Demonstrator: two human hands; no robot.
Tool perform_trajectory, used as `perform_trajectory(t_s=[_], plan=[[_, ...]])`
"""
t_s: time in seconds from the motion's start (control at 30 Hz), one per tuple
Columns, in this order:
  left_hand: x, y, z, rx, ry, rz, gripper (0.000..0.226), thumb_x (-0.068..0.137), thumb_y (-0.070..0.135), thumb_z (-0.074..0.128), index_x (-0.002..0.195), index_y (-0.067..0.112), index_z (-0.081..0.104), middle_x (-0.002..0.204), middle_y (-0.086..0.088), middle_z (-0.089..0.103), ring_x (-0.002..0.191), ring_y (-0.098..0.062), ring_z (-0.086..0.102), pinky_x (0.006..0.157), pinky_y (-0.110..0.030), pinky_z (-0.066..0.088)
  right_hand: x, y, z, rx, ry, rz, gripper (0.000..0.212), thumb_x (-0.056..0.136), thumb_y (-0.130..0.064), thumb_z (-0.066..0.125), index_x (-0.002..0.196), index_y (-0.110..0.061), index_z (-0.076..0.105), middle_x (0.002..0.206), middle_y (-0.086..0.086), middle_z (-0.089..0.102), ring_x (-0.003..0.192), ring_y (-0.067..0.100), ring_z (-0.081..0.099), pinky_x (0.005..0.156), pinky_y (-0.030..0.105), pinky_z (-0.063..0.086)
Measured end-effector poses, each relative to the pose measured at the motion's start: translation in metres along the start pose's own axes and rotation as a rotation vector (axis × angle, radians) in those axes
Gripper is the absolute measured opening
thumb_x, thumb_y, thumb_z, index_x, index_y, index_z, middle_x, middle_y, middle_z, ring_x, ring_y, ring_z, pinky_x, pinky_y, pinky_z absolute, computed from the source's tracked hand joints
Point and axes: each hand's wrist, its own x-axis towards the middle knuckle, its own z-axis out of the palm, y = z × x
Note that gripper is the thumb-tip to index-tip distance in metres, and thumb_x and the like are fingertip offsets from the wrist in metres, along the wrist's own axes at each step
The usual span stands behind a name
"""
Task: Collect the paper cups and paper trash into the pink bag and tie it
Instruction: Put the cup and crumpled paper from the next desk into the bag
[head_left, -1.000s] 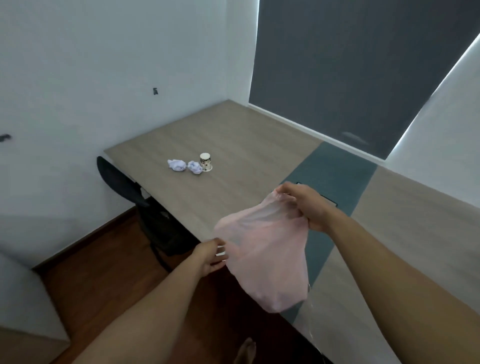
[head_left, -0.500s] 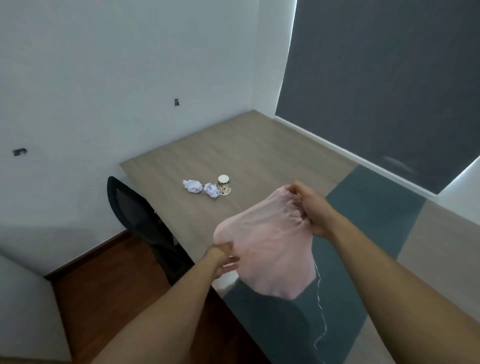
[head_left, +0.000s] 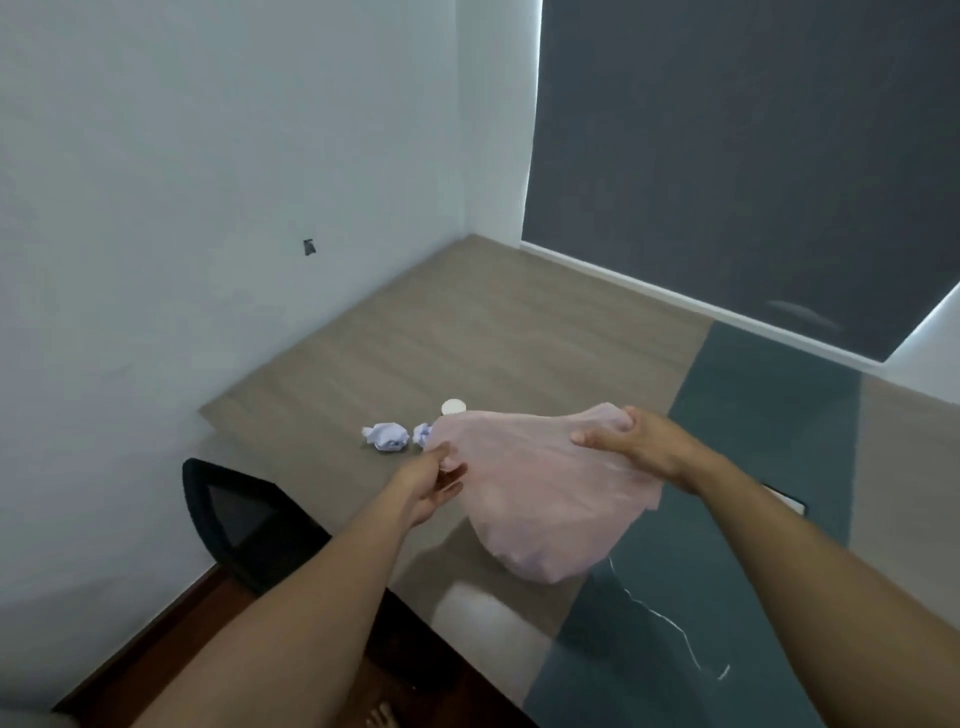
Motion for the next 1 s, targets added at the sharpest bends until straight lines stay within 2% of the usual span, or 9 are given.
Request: perform_trajectory(t_s=[0.1,0.17,0.27,0.4,0.57,0.7,0.8,0.9,1.0], plan=[[0.031,0.042,-0.025,0.047,-0.020,-0.029,0.010,0.105,0.015,0.066,0.114,0.014,0.070,0.106,-0.010,0.070,0.090,-0.022,0.067,0.100,-0.044,0.059,0.032,-0.003,0.020,-0.112,0.144,0.130,0.044,0.089,-0.059,0.083,0.091,-0.015,0.078,0.095,0.010,0.079,0.080,0.026,0.071,0.073,0.038,0.058],[0.051,0.067,-0.037,0.092,-0.083,-0.015,0.016,0.101,0.004,0.066,0.112,0.009,0.075,0.086,-0.008,0.068,0.069,-0.014,0.060,0.090,-0.037,0.063,0.048,-0.011,0.030,-0.085,0.247,0.212,0.043,0.098,-0.049,0.075,0.096,-0.006,0.079,0.102,0.017,0.077,0.084,0.033,0.069,0.077,0.043,0.057],[0.066,0.090,-0.048,0.206,-0.197,0.018,0.022,0.102,0.000,0.062,0.117,0.007,0.075,0.061,0.003,0.058,0.045,-0.005,0.046,0.058,-0.021,0.058,0.058,-0.024,0.046,-0.011,0.356,0.326,0.064,0.102,-0.060,0.066,0.117,0.002,0.074,0.108,0.017,0.066,0.091,0.038,0.063,0.076,0.040,0.050],[0.090,0.101,-0.068,0.372,-0.223,0.047,0.037,0.096,0.016,0.080,0.129,0.004,0.071,0.100,-0.008,0.075,0.067,-0.011,0.065,0.051,-0.022,0.054,0.067,-0.037,0.062,0.078,0.449,0.477,0.093,0.090,-0.086,0.057,0.124,-0.001,0.071,0.121,0.022,0.069,0.101,0.044,0.068,0.082,0.044,0.057],[0.112,0.104,-0.088,0.652,-0.358,0.036,0.048,0.086,0.046,0.089,0.114,0.009,0.077,0.071,0.008,0.052,0.055,-0.010,0.025,0.040,-0.018,0.022,0.063,-0.032,0.061,0.085,0.552,0.574,0.103,0.088,-0.087,0.059,0.138,0.002,0.069,0.139,0.024,0.069,0.121,0.047,0.067,0.104,0.052,0.057],[0.115,0.100,-0.084,0.792,-0.295,0.123,0.045,0.093,0.058,0.077,0.101,0.013,0.081,0.067,0.006,0.042,0.054,-0.011,0.032,0.046,-0.023,0.022,0.052,-0.024,0.061,0.213,0.408,0.426,0.067,0.087,-0.071,0.079,0.113,-0.009,0.081,0.114,0.013,0.081,0.099,0.035,0.075,0.080,0.040,0.058],[0.123,0.093,-0.073,0.805,-0.100,0.156,0.036,0.106,0.047,0.063,0.099,0.013,0.072,0.069,-0.001,0.052,0.057,-0.016,0.044,0.048,-0.022,0.038,0.044,-0.027,0.070,0.363,0.208,0.354,0.048,0.084,-0.058,0.088,0.107,-0.016,0.084,0.097,0.006,0.084,0.073,0.018,0.074,0.063,0.028,0.053],[0.143,0.085,-0.066,0.639,0.071,-0.030,0.031,0.109,0.038,0.054,0.121,0.015,0.070,0.108,-0.011,0.072,0.096,-0.032,0.071,0.086,-0.044,0.064,0.052,-0.031,0.081,0.462,0.056,0.346,0.051,0.084,-0.062,0.087,0.113,-0.020,0.085,0.101,0.004,0.083,0.080,0.022,0.073,0.067,0.030,0.057],[0.163,0.078,-0.059,0.518,0.145,-0.118,0.039,0.109,0.027,0.058,0.142,0.006,0.063,0.125,-0.017,0.070,0.102,-0.037,0.072,0.082,-0.045,0.063,0.065,-0.032,0.088,0.506,-0.081,0.362,0.061,0.084,-0.063,0.085,0.123,-0.016,0.082,0.110,0.010,0.084,0.092,0.032,0.079,0.081,0.039,0.062]])
